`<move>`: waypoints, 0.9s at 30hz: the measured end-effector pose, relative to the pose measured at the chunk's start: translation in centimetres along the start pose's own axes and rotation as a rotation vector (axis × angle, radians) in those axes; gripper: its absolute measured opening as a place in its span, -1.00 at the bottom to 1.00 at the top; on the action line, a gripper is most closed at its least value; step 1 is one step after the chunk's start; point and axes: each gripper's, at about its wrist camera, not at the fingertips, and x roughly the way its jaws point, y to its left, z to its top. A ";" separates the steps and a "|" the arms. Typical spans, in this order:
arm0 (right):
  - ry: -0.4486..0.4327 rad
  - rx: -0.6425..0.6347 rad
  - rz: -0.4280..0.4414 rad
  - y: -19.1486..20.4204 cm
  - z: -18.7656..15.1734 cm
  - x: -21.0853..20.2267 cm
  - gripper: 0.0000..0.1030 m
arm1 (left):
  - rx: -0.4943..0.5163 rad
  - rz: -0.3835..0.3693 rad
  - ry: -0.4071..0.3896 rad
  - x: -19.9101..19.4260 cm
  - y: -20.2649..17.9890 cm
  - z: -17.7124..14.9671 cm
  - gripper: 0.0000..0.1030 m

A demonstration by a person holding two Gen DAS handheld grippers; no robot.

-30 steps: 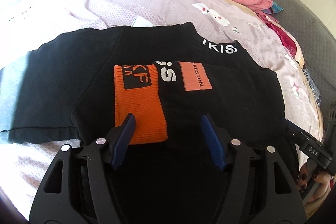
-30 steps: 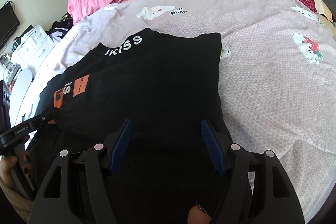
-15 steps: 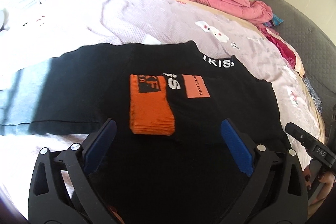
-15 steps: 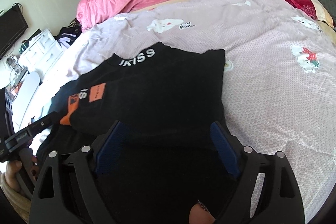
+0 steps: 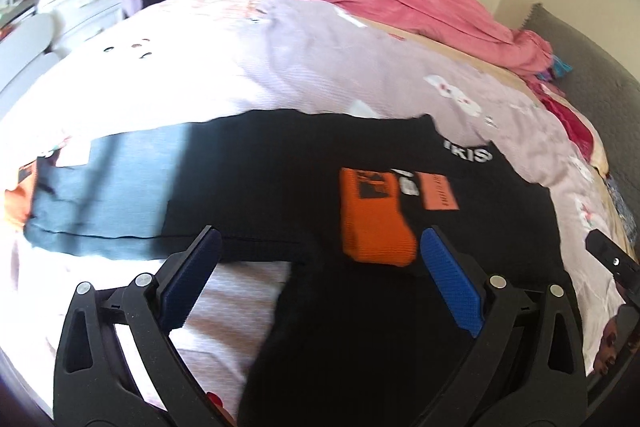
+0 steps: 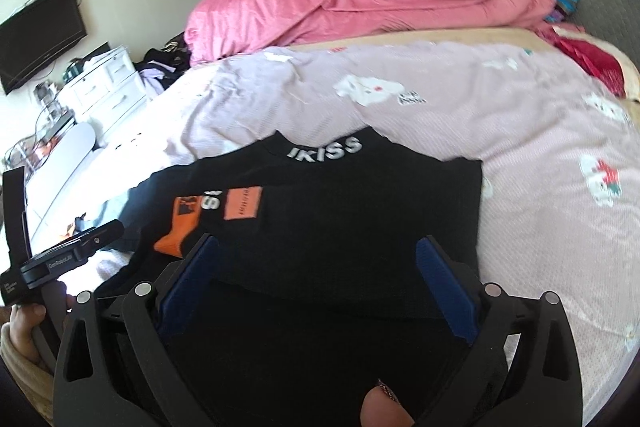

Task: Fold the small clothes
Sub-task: 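Move the left gripper to the other sleeve's orange cuff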

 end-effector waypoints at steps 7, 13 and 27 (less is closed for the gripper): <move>-0.020 -0.057 0.060 3.6 1.2 0.4 0.91 | -0.065 0.052 -0.031 -1.2 3.3 0.5 0.81; -0.022 -0.108 0.100 6.6 1.9 1.0 0.91 | -0.139 0.078 -0.045 -1.6 6.0 0.7 0.81; -0.006 -0.244 0.184 13.9 2.0 3.1 0.91 | -0.284 0.168 -0.100 -3.4 11.2 0.9 0.81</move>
